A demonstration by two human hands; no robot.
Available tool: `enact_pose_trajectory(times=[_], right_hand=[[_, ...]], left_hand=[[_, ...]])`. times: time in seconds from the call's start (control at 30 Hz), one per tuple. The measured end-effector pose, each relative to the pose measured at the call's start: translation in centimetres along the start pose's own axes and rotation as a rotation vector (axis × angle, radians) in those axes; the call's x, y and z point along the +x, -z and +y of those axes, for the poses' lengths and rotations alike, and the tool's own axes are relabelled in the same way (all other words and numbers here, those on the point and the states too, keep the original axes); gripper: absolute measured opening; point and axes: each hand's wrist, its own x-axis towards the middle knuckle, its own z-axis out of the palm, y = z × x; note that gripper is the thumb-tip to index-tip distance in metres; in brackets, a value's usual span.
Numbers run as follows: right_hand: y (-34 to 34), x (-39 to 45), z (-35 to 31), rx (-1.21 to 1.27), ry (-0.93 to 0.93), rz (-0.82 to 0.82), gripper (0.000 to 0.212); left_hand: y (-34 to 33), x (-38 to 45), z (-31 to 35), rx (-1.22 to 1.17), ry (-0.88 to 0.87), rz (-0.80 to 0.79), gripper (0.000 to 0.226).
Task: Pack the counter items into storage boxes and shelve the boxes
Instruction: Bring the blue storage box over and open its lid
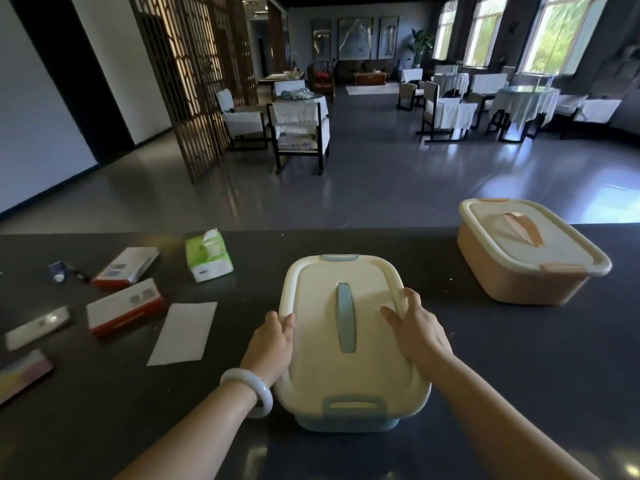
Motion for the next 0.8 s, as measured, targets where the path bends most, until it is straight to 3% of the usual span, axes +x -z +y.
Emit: enact_pose_trajectory(times=[0.37,0.8], right_hand=[[-7.8,-12.0,-5.6,-0.034,0.028,0.005,0.048],[-6.7,-15.1,-4.9,-0.058,0.009,0.041,0.05]], left_hand=[[9.1,-8.1,-10.9,-0.01,-0.008,0.023,0.037],[8.8,-11.1,-10.6,-0.082,0.014,-0.017,0.036]])
